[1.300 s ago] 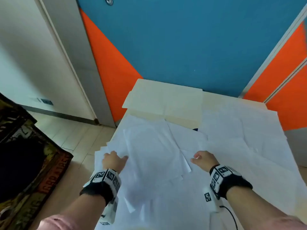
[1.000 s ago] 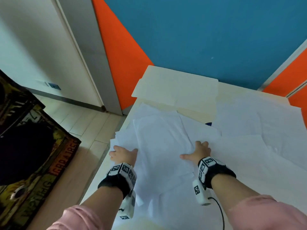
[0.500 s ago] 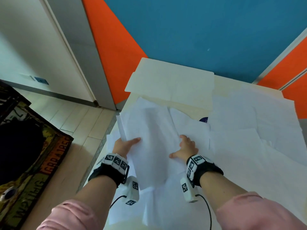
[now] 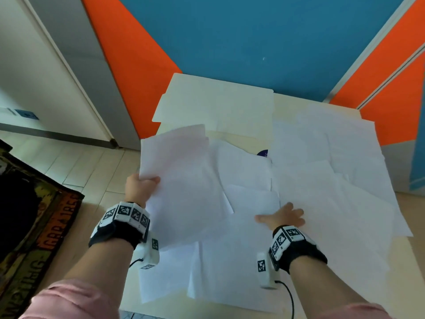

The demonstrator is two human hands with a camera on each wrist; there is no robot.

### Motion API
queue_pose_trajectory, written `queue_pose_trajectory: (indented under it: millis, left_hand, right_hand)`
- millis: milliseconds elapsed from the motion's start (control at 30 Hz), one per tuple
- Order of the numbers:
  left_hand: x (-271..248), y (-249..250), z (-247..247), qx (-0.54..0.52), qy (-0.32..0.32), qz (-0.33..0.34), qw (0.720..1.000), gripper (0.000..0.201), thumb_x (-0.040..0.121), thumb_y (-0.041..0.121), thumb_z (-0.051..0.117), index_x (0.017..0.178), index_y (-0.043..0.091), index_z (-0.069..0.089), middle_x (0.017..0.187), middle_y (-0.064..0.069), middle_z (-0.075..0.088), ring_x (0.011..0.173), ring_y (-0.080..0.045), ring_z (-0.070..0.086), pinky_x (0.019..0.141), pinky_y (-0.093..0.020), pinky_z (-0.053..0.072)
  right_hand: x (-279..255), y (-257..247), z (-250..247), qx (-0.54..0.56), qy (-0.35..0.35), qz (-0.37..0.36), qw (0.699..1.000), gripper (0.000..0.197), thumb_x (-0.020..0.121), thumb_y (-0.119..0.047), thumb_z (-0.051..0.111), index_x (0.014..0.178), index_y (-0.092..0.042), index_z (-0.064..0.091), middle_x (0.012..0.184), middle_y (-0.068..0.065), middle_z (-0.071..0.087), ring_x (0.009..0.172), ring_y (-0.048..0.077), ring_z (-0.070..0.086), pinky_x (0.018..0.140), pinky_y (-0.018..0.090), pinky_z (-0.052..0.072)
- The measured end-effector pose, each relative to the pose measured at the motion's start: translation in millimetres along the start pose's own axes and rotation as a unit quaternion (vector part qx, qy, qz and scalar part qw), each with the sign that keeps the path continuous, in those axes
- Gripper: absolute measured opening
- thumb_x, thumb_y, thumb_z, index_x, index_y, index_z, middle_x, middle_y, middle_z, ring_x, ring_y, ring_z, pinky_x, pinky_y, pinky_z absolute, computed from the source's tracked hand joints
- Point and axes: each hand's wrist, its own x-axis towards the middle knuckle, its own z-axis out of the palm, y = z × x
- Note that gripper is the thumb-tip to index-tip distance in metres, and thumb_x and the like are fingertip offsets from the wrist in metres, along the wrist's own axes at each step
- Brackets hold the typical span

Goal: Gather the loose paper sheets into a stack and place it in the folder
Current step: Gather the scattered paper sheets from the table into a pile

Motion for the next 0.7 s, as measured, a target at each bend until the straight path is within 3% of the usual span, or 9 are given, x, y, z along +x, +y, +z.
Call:
queue_pose_trajectory:
  millis: [67,167,300,400,467,567,700]
  left_hand:
    - [-2,2,-3,-0.041,-0.012,-0.013,0.999,0.010,0.081,-0.001,0.065,0.090,-0.002,0.062,0.073,-0.005,0.057,0.081,-0.025,0.056,0.072,-0.032,0.046]
    - [-4,-2,-14,-0.061,-0.034,-0.043,0.997,0.023,0.080,0.002,0.067,0.102,-0.001,0.060,0.076,-0.009,0.058,0.069,-0.023,0.055,0.074,-0.031,0.043]
    - [-9,-11,-28,-0.069,-0.080,-0.078,0.991,0.039,0.079,0.003,0.069,0.115,-0.008,0.058,0.106,-0.020,0.063,0.093,-0.033,0.060,0.093,-0.042,0.047]
    - [-19,-13,-31,-0.077,-0.134,-0.090,0.984,0.038,0.078,-0.002,0.066,0.115,-0.008,0.059,0.109,-0.023,0.064,0.098,-0.035,0.062,0.100,-0.048,0.044]
    - [-24,-11,-31,-0.072,-0.172,-0.090,0.978,0.033,0.079,-0.006,0.063,0.112,-0.007,0.060,0.101,-0.019,0.065,0.089,-0.032,0.062,0.097,-0.045,0.046]
    - [-25,-11,-32,-0.068,-0.190,-0.083,0.976,0.034,0.078,-0.007,0.063,0.112,-0.008,0.060,0.101,-0.019,0.066,0.088,-0.032,0.062,0.092,-0.042,0.049]
    - [-22,-12,-35,-0.091,-0.145,-0.074,0.982,0.032,0.078,-0.007,0.064,0.110,-0.007,0.059,0.093,-0.016,0.069,0.072,-0.026,0.069,0.063,-0.029,0.058]
  right_hand:
    - [-1,6,8,0.034,-0.028,0.010,0.999,0.099,0.063,-0.034,0.083,0.136,-0.004,0.023,0.141,0.018,0.026,0.126,0.037,0.038,0.097,0.043,0.042]
    - [3,-2,13,0.140,-0.050,0.000,0.989,0.078,0.068,-0.012,0.081,0.127,0.003,0.033,0.133,0.021,0.046,0.116,0.035,0.053,0.091,0.037,0.047]
    - [5,-7,16,0.124,-0.057,-0.058,0.989,0.030,0.075,-0.004,0.071,0.103,0.001,0.060,0.112,0.019,0.066,0.101,0.031,0.064,0.071,0.025,0.048]
    - [4,-13,10,0.160,-0.035,-0.123,0.979,0.027,0.078,-0.006,0.068,0.104,0.001,0.066,0.111,0.020,0.068,0.101,0.032,0.065,0.075,0.027,0.049]
    - [-1,-23,-8,0.216,-0.012,-0.175,0.961,0.030,0.080,-0.005,0.067,0.108,0.005,0.065,0.113,0.021,0.067,0.103,0.032,0.065,0.078,0.027,0.048]
    - [-19,-39,-59,0.287,0.051,-0.273,0.917,0.030,0.082,-0.005,0.066,0.109,0.009,0.064,0.112,0.022,0.067,0.101,0.029,0.065,0.078,0.024,0.043]
    - [-59,-44,-144,0.313,0.107,-0.392,0.859,0.031,0.081,-0.010,0.070,0.108,0.004,0.066,0.102,0.010,0.066,0.092,0.015,0.059,0.085,0.029,0.047]
